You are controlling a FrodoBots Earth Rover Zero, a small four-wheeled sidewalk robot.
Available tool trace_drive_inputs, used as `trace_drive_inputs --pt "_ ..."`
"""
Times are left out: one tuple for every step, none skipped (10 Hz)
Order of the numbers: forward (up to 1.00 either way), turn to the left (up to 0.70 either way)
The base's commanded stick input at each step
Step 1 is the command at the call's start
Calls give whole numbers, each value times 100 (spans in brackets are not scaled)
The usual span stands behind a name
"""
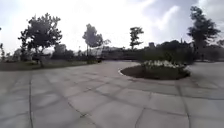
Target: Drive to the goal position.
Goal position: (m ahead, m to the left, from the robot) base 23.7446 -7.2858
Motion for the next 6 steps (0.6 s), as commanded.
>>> trace_drive_inputs --pt "85 2" --pt "85 24" --pt "85 33" --pt "85 34" --pt "85 34" --pt "85 34"
